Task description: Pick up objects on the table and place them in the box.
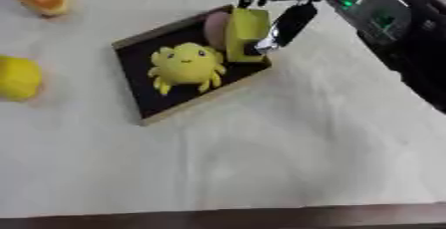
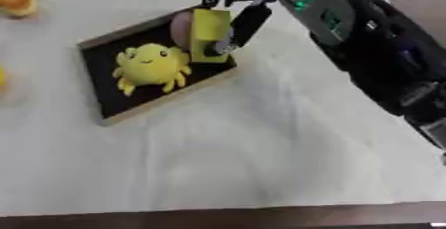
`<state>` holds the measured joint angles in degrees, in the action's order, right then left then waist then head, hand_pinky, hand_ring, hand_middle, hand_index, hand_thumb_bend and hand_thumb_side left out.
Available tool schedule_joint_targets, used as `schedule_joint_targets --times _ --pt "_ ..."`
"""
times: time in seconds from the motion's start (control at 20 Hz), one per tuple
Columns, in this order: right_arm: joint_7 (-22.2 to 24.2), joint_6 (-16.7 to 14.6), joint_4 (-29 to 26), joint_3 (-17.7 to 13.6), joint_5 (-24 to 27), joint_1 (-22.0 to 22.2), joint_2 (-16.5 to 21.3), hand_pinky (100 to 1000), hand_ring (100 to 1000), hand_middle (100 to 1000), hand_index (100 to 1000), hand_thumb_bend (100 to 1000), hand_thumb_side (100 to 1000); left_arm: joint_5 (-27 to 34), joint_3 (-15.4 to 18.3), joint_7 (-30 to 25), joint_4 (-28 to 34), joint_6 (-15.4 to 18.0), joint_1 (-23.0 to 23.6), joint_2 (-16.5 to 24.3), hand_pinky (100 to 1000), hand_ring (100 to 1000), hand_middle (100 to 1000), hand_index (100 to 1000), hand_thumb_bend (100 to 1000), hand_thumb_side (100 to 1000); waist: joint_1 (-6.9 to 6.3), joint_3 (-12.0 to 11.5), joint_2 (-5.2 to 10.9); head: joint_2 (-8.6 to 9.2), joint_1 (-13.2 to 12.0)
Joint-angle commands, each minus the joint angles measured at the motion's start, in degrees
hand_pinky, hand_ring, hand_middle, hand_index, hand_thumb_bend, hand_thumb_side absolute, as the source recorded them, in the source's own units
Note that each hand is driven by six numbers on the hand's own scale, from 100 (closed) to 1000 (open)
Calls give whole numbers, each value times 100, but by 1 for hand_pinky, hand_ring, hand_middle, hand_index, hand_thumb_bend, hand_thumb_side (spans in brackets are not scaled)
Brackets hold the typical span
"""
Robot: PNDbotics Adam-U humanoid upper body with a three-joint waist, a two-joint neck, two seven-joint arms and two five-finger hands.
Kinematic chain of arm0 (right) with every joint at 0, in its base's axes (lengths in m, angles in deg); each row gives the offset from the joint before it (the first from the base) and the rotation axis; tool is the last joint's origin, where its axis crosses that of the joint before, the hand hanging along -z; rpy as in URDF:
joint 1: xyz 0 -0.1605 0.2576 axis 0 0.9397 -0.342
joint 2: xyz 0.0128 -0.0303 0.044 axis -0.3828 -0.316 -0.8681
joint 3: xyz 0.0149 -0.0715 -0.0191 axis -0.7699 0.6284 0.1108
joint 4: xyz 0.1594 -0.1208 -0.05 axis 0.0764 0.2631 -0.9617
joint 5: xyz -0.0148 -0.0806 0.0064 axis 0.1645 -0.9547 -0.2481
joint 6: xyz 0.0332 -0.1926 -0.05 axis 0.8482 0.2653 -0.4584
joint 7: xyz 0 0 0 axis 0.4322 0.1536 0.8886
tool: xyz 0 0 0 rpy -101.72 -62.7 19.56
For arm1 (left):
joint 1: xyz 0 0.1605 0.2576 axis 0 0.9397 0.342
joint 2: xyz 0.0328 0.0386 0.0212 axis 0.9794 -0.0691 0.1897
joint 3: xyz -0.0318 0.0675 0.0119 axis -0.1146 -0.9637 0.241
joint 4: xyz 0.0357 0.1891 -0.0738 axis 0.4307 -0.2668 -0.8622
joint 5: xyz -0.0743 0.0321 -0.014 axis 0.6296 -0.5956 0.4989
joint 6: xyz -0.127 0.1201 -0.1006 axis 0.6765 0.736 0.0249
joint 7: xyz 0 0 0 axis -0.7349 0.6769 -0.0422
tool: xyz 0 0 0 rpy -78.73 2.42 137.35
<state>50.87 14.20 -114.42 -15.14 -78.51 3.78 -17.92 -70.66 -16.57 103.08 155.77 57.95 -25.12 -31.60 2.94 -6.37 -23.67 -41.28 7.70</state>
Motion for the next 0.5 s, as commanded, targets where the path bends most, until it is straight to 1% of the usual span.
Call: schedule_joint_targets --times 0.05,0.1,0.15,0.3,0.5 --pt "130 -25 -152 -116 -178 -136 149 897 961 841 933 544 416 16 56 8 81 5 -76 103 835 933 878 982 421 617 -6 4 131 -21 -11" --pt "129 -25 -165 -125 -225 -138 149 898 962 841 934 548 413 16 56 8 80 5 -76 101 835 933 878 982 422 617 -7 8 136 -23 -13" --pt "127 -23 -176 -129 -268 -139 149 901 965 842 940 573 399 16 55 8 79 5 -75 99 835 933 878 982 422 617 -8 10 142 -28 -15" --pt "98 -24 -207 -140 -331 -139 143 894 957 834 940 579 369 18 55 8 77 5 -72 93 835 933 878 982 423 617 -8 16 153 -32 -21" --pt "16 9 -229 -153 -329 -142 136 887 949 826 938 568 375 20 53 5 75 5 -68 88 835 933 877 982 422 617 -2 20 160 -39 -29"
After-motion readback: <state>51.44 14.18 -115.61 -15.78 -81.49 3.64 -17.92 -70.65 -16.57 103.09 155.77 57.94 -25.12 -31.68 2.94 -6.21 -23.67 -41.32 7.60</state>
